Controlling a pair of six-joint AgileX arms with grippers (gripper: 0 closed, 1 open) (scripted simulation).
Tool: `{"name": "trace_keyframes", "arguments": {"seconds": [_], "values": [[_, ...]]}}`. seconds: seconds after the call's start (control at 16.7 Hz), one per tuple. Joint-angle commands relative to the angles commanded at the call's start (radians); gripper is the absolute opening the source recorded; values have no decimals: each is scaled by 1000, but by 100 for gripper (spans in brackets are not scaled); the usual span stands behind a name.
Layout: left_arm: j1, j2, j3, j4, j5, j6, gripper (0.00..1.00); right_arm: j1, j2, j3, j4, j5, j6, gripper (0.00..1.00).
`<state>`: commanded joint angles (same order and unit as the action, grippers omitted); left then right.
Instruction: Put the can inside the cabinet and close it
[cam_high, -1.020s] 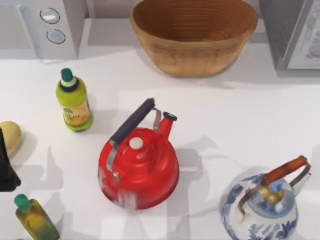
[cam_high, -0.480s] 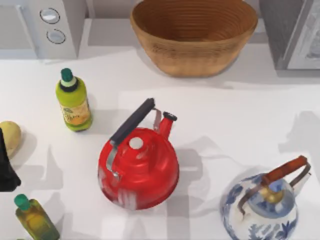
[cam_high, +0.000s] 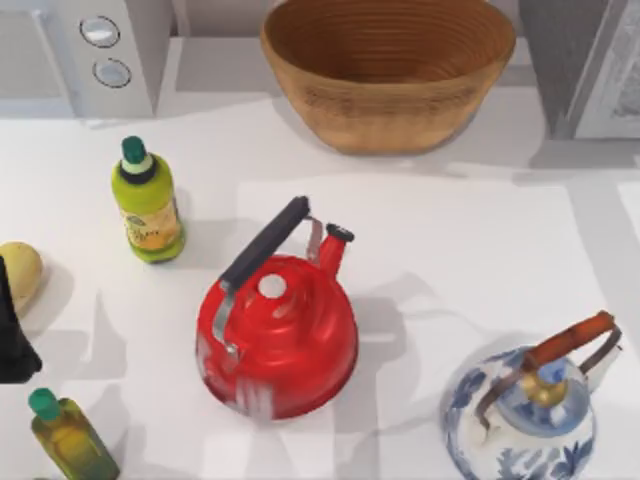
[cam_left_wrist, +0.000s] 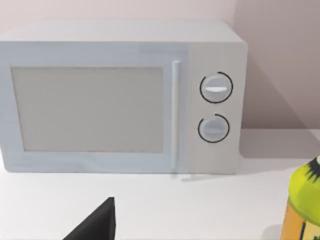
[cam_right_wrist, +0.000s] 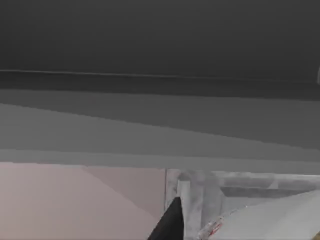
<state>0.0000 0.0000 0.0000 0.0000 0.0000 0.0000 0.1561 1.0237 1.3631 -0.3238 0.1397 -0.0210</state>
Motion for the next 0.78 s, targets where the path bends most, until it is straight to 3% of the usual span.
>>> {"name": "trace_keyframes", "arguments": {"seconds": [0.36, 0.78], "values": [[0, 0, 0, 0, 0, 0, 100, 26, 271, 338, -92, 49, 30, 0], [0, 0, 0, 0, 0, 0, 100, 25, 302, 378, -100, 54, 42, 0]]}}
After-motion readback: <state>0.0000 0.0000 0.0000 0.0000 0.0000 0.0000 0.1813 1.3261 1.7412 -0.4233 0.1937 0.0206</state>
